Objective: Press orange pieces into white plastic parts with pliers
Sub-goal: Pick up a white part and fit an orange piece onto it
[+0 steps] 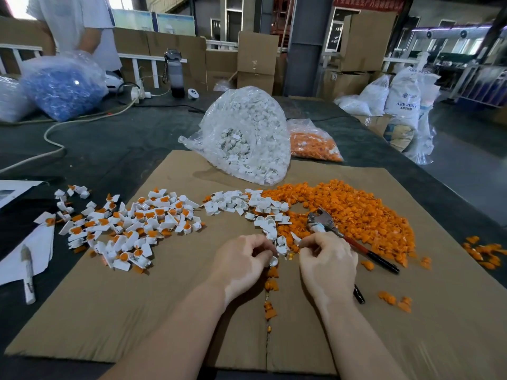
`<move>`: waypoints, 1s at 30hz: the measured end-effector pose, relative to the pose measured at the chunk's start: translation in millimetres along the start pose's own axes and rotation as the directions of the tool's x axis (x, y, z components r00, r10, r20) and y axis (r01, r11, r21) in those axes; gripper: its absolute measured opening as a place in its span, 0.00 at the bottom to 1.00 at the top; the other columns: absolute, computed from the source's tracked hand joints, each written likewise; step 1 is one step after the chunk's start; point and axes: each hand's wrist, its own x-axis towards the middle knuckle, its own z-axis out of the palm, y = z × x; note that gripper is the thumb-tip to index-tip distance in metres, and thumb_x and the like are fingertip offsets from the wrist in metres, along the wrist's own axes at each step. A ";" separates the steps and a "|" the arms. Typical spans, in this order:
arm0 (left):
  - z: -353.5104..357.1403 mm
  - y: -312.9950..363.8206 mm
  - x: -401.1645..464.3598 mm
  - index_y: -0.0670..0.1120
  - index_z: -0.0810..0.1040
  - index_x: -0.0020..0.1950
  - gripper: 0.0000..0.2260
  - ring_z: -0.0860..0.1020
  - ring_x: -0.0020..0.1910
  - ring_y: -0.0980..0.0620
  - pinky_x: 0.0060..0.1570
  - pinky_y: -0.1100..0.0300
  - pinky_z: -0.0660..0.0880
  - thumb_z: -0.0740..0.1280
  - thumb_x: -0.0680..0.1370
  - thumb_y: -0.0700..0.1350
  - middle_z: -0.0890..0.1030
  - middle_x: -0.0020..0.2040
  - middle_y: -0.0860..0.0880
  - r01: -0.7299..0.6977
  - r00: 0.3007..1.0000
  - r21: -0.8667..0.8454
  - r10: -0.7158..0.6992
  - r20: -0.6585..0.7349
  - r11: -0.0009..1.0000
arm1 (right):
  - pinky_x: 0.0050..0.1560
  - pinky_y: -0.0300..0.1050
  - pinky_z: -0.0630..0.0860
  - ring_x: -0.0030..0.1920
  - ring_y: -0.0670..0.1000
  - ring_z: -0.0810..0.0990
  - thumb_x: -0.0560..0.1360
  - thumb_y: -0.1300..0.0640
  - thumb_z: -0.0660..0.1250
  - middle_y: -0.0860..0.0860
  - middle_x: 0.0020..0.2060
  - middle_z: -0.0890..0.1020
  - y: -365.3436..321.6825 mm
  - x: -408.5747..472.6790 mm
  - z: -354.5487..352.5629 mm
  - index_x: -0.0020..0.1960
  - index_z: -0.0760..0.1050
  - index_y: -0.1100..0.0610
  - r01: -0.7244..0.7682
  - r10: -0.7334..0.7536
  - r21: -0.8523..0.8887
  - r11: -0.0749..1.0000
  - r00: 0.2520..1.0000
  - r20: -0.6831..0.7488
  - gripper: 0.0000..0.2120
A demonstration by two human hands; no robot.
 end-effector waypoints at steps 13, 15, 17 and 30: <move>-0.6 -2.2 0.6 0.60 0.77 0.40 0.09 0.77 0.45 0.59 0.46 0.63 0.72 0.65 0.77 0.46 0.79 0.40 0.61 -0.021 0.998 -0.108 0.014 -0.059 0.994 | 0.54 0.46 0.65 0.50 0.53 0.75 0.74 0.63 0.68 0.52 0.46 0.80 0.3 1.6 5.4 0.58 0.78 0.58 0.166 -0.163 -0.030 0.986 0.984 0.072 0.13; -0.4 -3.1 1.2 0.60 0.77 0.42 0.08 0.76 0.46 0.60 0.47 0.64 0.72 0.65 0.77 0.46 0.79 0.42 0.62 -0.027 0.998 -0.111 0.020 -0.064 0.993 | 0.53 0.44 0.70 0.51 0.51 0.74 0.76 0.64 0.64 0.52 0.47 0.76 -1.8 1.2 4.2 0.63 0.75 0.59 0.203 -0.208 0.056 0.978 0.972 0.110 0.15; -0.5 -3.1 1.0 0.62 0.76 0.41 0.08 0.76 0.46 0.62 0.45 0.67 0.70 0.65 0.77 0.47 0.78 0.41 0.64 -0.031 0.997 -0.109 0.023 -0.069 0.994 | 0.51 0.41 0.73 0.49 0.48 0.73 0.78 0.64 0.62 0.50 0.48 0.73 -2.7 1.1 3.1 0.62 0.76 0.58 0.217 -0.233 0.121 0.969 0.963 0.138 0.14; 1.3 -1.6 -1.8 0.58 0.79 0.58 0.11 0.77 0.51 0.61 0.51 0.67 0.71 0.65 0.78 0.48 0.78 0.48 0.63 -0.111 0.991 -0.139 0.099 -0.086 0.984 | 0.40 0.31 0.74 0.39 0.41 0.79 0.73 0.65 0.68 0.49 0.38 0.82 -4.2 5.4 -6.8 0.42 0.78 0.51 -0.047 -0.081 0.529 0.847 0.973 0.218 0.09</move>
